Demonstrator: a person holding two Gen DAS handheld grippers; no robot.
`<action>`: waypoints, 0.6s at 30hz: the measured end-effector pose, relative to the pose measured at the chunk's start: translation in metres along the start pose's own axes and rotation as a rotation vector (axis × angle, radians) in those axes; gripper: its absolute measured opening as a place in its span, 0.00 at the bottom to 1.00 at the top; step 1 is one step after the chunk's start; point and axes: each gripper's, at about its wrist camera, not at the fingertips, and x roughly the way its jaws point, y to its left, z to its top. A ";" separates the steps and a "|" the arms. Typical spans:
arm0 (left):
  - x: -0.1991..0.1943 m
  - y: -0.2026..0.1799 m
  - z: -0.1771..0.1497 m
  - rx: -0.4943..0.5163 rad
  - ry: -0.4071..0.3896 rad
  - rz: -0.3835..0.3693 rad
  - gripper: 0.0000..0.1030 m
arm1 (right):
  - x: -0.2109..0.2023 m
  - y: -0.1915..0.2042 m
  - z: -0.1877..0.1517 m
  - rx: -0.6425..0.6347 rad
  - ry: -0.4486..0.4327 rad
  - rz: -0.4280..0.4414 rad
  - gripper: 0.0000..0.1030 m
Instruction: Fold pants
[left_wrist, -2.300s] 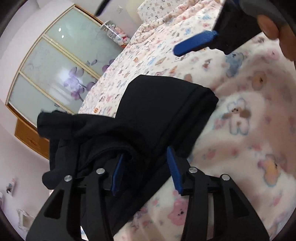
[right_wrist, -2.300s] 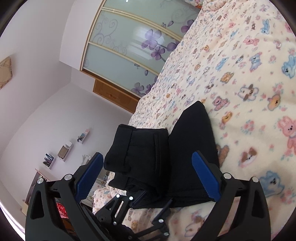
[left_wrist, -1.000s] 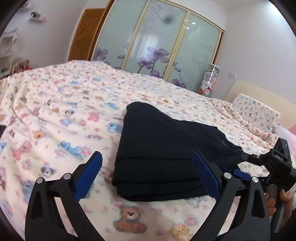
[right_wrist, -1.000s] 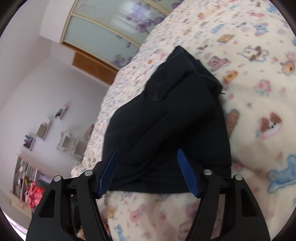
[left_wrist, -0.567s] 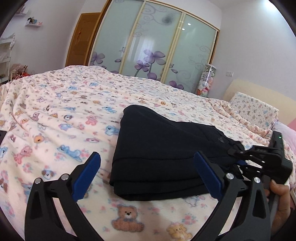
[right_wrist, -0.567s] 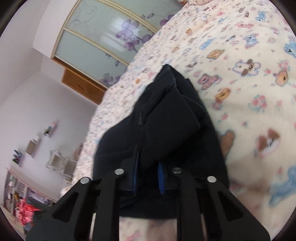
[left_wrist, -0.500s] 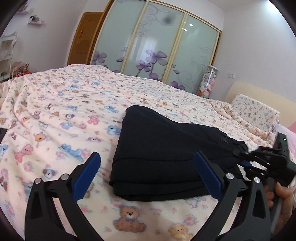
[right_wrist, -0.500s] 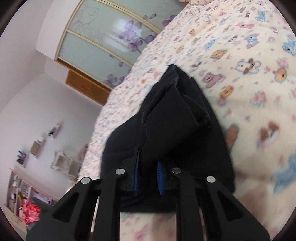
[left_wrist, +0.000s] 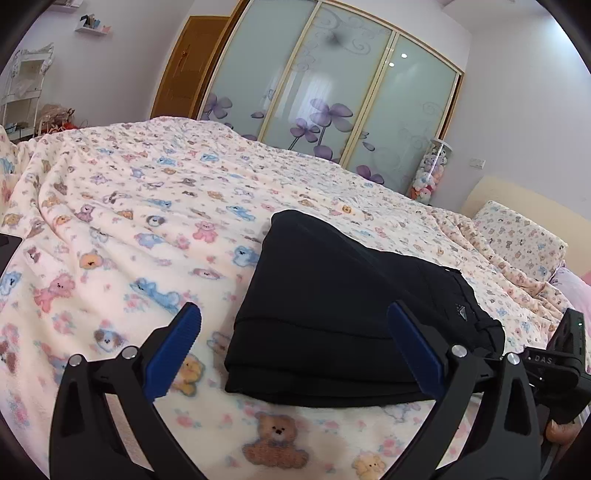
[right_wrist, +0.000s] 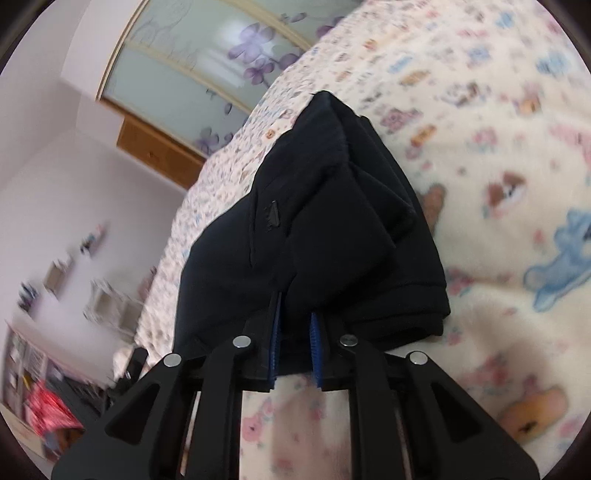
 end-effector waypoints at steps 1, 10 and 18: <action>0.000 -0.001 0.003 0.002 0.001 0.002 0.98 | -0.003 0.003 0.000 -0.014 0.010 -0.009 0.18; 0.012 -0.041 0.022 0.113 0.004 -0.046 0.98 | -0.052 0.056 -0.002 -0.395 -0.128 -0.211 0.18; 0.063 -0.084 0.021 0.325 0.084 0.091 0.98 | 0.009 0.090 0.010 -0.648 -0.003 -0.207 0.18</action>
